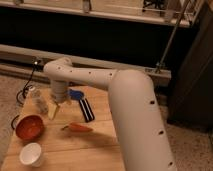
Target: Drag the ceramic bowl in a circle
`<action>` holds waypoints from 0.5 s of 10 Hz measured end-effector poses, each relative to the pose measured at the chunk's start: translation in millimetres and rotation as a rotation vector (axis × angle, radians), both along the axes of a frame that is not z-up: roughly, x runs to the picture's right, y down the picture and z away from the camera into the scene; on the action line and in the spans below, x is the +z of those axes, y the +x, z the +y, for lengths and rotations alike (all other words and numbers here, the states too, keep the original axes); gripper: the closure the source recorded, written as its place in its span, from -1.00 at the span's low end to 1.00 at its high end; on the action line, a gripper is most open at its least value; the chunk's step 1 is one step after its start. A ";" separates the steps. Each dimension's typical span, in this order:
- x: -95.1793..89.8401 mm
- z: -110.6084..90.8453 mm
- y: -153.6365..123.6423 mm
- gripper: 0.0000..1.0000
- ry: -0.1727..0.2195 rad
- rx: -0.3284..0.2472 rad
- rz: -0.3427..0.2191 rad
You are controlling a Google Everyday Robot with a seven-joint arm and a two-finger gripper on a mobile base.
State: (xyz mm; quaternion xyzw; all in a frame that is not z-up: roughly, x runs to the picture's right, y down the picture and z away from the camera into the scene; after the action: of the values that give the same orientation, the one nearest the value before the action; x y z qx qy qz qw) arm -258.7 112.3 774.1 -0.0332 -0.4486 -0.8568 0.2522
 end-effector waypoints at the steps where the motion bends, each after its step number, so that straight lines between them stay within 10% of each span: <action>1: -0.7 1.0 -10.2 -0.60 0.023 0.007 0.027; 5: -1.4 6.9 -41.3 -0.60 0.069 0.032 0.080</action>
State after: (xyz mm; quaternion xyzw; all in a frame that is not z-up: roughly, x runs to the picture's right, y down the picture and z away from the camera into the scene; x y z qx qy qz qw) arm -300.0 119.2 772.7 -0.0515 -0.4088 -0.8655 0.2847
